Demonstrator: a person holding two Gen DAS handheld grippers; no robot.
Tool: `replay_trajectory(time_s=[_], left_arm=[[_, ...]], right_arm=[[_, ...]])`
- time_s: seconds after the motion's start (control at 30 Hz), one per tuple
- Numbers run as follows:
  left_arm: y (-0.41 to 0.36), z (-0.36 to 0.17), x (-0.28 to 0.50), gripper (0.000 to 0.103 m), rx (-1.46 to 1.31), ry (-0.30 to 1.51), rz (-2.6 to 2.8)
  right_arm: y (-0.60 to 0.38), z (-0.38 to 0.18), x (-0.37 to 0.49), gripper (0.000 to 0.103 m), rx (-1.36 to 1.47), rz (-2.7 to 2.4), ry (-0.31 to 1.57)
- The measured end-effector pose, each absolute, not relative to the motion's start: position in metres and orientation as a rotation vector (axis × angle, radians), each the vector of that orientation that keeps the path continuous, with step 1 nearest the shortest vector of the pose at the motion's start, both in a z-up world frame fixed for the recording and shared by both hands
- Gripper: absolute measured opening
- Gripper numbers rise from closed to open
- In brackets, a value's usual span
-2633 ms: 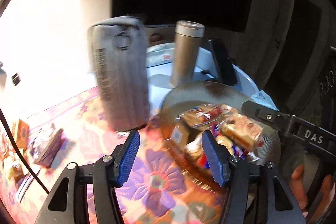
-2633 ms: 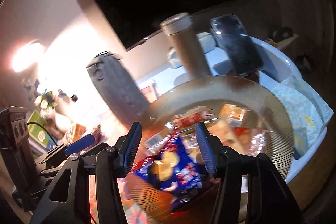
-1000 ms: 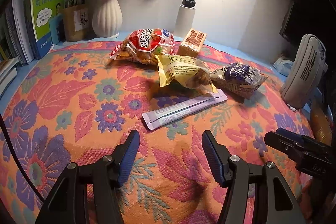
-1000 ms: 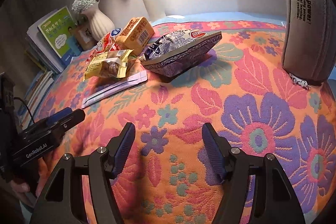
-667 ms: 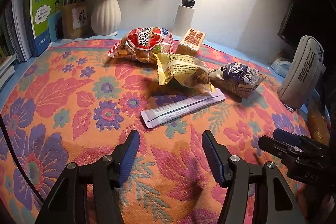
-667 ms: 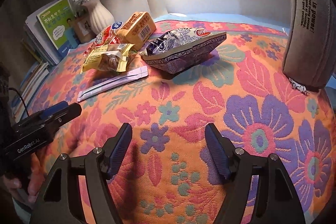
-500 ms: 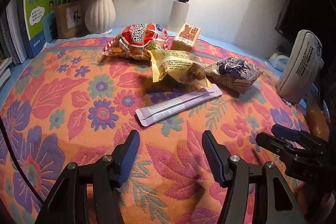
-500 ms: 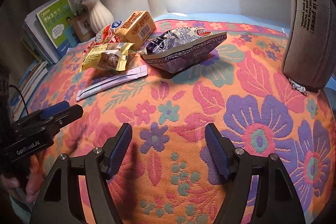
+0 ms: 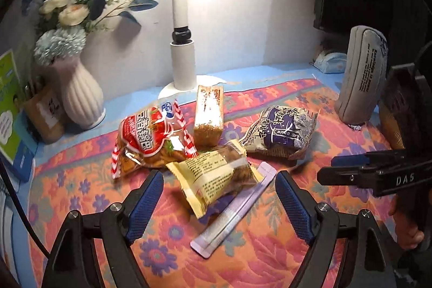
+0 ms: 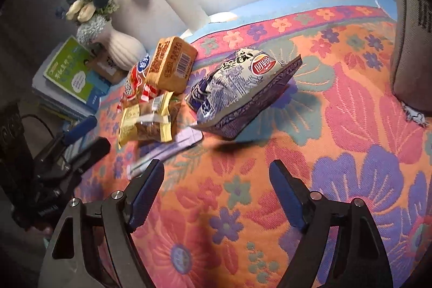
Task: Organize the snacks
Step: 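Grasp the yellow pastry packet with the left tool while the right tool grasps the purple-patterned bag, then carry both packets over the glass bowl and open both tools to release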
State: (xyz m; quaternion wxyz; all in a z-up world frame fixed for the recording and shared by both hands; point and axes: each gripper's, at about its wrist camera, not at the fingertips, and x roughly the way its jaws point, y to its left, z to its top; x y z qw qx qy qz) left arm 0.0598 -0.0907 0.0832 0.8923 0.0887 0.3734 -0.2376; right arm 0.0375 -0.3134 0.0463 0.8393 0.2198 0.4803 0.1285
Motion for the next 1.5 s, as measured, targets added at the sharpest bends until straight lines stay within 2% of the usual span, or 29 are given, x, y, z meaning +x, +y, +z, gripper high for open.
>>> replay_trajectory(time_s=[0.17, 0.4, 0.67, 0.77, 1.03, 1.13, 1.2, 1.23, 1.33, 1.5], left_arm=[[-0.104, 0.061, 0.095, 0.083, 0.273, 0.794, -0.507], [-0.091, 0.045, 0.106, 0.083, 0.128, 0.856, -0.685], [-0.109, 0.030, 0.098, 0.083, 0.205, 0.891, -0.717], [-0.115, 0.032, 0.094, 0.083, 0.232, 0.875, -0.724], [-0.114, 0.039, 0.079, 0.083, 0.250, 0.875, -0.666], [-0.115, 0.047, 0.064, 0.083, 0.264, 0.843, -0.649], [-0.122, 0.046, 0.058, 0.064, 0.295, 0.845, -0.614], [-0.127, 0.042, 0.059, 0.047, 0.321, 0.869, -0.588], [-0.131, 0.040, 0.054, 0.044, 0.341, 0.881, -0.537], [-0.114, 0.058, 0.034, 0.038, 0.216, 0.880, -0.539]], right_arm=[[-0.316, 0.035, 0.072, 0.080, 0.530, 0.245, 1.032], [-0.321, 0.033, 0.107, 0.082, 0.559, 0.219, 0.962], [-0.296, 0.033, 0.112, 0.083, 0.349, 0.181, 0.881], [-0.294, 0.032, 0.112, 0.080, 0.309, 0.164, 0.875], [-0.303, 0.038, 0.100, 0.060, 0.370, 0.187, 0.839], [-0.314, 0.042, 0.092, 0.059, 0.441, 0.227, 0.807], [-0.317, 0.047, 0.085, 0.059, 0.442, 0.219, 0.777], [-0.317, 0.050, 0.081, 0.059, 0.429, 0.212, 0.761], [-0.309, 0.061, 0.063, 0.059, 0.346, 0.181, 0.703], [-0.306, 0.069, 0.018, 0.059, 0.278, 0.164, 0.647]])
